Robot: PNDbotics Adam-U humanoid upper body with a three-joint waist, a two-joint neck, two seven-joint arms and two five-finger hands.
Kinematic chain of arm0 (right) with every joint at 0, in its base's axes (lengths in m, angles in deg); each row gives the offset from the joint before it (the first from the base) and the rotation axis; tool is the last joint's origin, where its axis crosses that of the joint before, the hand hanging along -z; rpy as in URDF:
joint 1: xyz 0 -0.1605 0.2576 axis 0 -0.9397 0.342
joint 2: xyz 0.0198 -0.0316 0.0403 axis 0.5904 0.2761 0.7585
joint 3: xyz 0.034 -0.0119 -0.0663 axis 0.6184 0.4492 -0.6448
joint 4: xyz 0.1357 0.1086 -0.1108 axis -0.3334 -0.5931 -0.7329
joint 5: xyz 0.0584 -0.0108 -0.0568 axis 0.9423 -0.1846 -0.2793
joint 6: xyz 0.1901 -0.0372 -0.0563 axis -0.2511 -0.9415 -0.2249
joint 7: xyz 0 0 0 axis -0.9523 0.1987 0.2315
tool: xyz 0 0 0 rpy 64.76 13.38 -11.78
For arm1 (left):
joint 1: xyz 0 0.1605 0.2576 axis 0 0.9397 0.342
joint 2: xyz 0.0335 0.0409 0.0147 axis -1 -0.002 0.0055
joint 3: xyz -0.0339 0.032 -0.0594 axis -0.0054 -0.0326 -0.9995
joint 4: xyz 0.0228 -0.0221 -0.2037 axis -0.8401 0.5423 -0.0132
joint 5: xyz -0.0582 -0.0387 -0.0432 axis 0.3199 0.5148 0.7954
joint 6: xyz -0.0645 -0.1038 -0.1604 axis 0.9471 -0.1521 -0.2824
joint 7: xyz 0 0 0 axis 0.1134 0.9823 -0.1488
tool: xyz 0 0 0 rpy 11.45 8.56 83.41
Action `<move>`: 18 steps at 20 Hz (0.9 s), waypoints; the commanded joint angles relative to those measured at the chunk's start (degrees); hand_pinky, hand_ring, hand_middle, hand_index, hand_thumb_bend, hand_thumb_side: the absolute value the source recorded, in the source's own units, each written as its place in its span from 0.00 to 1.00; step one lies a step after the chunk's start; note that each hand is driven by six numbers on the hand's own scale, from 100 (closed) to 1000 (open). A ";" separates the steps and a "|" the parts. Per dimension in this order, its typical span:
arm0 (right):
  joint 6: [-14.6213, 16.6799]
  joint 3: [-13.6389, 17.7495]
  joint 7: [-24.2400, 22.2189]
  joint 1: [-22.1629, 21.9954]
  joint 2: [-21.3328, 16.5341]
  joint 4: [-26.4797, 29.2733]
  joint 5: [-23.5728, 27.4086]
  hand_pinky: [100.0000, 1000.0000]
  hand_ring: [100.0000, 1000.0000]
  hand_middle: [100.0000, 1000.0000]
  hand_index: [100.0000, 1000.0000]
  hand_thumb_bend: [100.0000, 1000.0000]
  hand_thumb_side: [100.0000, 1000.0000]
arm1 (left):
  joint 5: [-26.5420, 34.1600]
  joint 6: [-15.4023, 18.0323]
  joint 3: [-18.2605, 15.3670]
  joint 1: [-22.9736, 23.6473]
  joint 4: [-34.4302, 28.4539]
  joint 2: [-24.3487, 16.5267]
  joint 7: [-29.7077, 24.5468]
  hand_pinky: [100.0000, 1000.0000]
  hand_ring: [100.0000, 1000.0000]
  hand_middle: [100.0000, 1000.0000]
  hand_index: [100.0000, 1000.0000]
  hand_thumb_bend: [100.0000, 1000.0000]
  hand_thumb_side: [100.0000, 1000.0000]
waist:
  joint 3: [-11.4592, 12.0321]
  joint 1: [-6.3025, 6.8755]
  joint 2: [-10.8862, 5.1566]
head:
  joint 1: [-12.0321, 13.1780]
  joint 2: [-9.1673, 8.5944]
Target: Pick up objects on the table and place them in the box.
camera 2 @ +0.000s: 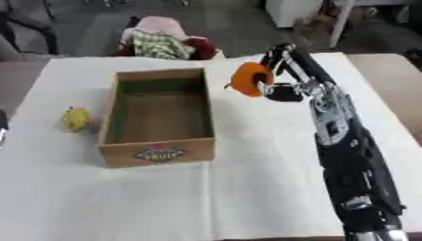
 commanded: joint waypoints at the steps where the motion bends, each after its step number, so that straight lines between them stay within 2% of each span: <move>1: 0.43 -0.90 -0.94 2.97 2.17 1.63 -0.41 0.46 0.54 0.51 0.23 0.00 0.00 | 0.27 0.10 -0.07 -0.68 -0.54 -1.18 -0.24 0.79 0.52 0.49 0.70 0.06 0.03 | 0.16 0.25 -0.70 | -0.42 -0.61; 8: 1.95 -2.32 -1.89 5.75 8.67 -1.15 -4.87 0.47 0.54 0.52 0.25 0.00 0.00 | 0.34 0.13 0.25 -1.27 -0.61 -1.00 -0.55 0.79 0.52 0.49 0.70 0.06 0.03 | 0.99 0.47 -0.05 | -0.81 -1.10; 15: 4.03 -3.54 -1.65 6.64 12.91 -5.65 -11.35 0.48 0.56 0.53 0.28 0.00 0.04 | 0.50 0.15 0.49 -2.01 -0.61 -1.07 -0.78 0.79 0.52 0.50 0.70 0.06 0.03 | 1.42 0.57 0.34 | -0.96 -1.32; 16: 4.52 -3.82 -1.61 6.73 13.31 -6.42 -12.44 0.50 0.57 0.55 0.39 0.00 0.06 | 0.55 0.14 0.55 -2.20 -0.57 -1.09 -0.82 0.79 0.53 0.50 0.70 0.06 0.03 | 1.43 0.57 0.37 | -0.96 -1.34; 18: 5.64 -4.30 -2.11 6.77 13.81 -7.89 -14.64 0.54 0.62 0.61 0.67 0.00 0.07 | 0.70 0.14 0.68 -2.61 -0.44 -1.12 -0.93 0.79 0.53 0.50 0.70 0.06 0.03 | 1.45 0.63 0.39 | -0.95 -1.35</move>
